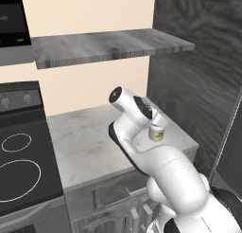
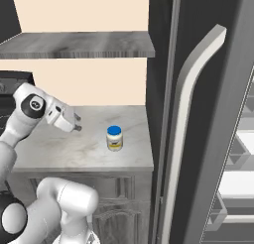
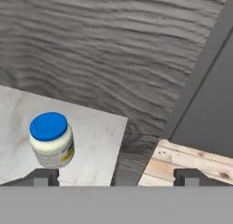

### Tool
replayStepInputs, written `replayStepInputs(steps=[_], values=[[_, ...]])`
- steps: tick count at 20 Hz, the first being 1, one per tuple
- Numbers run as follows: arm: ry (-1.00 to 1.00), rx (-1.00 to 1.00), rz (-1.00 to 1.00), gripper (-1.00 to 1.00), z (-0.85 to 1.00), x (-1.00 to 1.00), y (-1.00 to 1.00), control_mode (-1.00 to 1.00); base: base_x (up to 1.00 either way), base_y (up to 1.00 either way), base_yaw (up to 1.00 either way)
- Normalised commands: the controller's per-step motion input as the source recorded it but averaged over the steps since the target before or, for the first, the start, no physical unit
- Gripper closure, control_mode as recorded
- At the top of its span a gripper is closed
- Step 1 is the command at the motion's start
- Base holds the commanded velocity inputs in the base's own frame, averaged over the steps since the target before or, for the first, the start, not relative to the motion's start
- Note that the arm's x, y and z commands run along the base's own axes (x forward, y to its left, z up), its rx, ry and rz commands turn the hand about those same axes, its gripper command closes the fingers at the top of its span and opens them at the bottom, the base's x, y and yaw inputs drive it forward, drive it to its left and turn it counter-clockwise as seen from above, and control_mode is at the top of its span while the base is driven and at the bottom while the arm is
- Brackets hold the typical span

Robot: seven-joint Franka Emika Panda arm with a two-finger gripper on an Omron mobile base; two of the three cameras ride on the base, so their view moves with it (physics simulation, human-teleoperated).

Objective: Place the mayonnaise and ketchup from the counter to the top shelf of the fridge. If the existing items in the fridge are on the top shelf, move them to other shelves.

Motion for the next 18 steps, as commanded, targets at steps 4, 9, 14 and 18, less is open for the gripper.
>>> replayStepInputs(steps=[4, 9, 14, 18], values=[[0.00, 0.00, -0.28, -1.00, -0.21, 0.09, -0.05, -1.00, 0.00, 0.00, 0.00], [0.00, -0.01, -0.17, -1.00, -0.37, 0.13, -0.10, -1.00, 0.00, 0.00, 0.00], [0.00, -0.01, -0.18, -1.00, -0.41, 0.21, -0.44, -1.00, 0.00, 0.00, 0.00], [-0.01, 0.00, -0.07, -1.00, -0.06, 0.30, -0.27, -1.00, 0.00, 0.00, 0.00]])
